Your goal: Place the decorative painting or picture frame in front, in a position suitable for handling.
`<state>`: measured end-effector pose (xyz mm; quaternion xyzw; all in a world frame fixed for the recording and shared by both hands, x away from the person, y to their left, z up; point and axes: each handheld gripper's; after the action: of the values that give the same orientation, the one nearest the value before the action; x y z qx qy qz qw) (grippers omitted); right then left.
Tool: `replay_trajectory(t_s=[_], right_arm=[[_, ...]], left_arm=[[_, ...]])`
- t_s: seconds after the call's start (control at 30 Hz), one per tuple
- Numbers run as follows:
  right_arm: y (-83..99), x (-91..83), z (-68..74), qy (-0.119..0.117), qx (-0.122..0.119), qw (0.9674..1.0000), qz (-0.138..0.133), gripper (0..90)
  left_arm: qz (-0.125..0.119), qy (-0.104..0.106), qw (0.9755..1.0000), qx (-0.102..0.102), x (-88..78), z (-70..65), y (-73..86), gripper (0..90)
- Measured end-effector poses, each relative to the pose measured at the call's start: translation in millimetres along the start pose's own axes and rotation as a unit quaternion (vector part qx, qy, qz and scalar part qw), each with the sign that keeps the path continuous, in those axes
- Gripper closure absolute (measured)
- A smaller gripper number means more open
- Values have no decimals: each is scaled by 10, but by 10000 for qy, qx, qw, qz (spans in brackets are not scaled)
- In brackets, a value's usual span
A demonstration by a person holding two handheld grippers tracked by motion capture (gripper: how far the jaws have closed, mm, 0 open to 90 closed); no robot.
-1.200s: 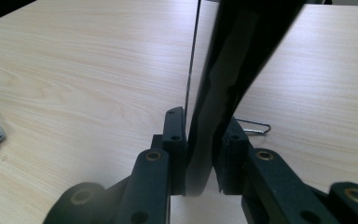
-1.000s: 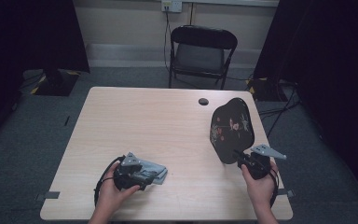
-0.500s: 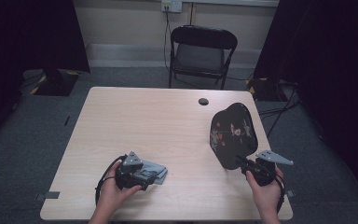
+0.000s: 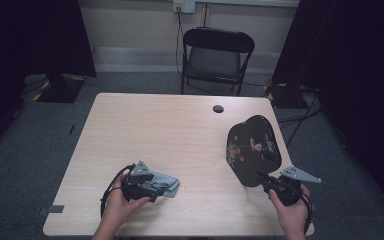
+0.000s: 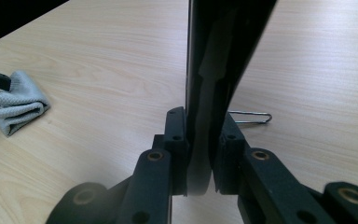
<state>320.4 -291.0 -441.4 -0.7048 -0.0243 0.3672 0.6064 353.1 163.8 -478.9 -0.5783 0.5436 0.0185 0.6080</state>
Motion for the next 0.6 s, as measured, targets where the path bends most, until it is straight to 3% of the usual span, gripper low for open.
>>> replay_trajectory(t_s=[0.17,0.33,0.6], right_arm=[[16,16,14,122,-158,9998,-28,721],[-1,11,7,195,-258,9995,-28,624],[0,26,5,85,-317,9995,-36,504]], left_arm=[[107,-21,9999,15,-11,44,-8,282],[276,-58,9995,157,4,66,-9,325],[266,-32,9995,143,0,82,9,327]])
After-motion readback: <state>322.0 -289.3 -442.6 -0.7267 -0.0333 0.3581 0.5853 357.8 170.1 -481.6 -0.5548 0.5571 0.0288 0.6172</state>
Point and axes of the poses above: each handheld gripper's, and its own axes: x roughly forward along the jaws, y roughly out of its underside, z roughly to its left, and after that the axes turned 11 degrees about -x, right-handed
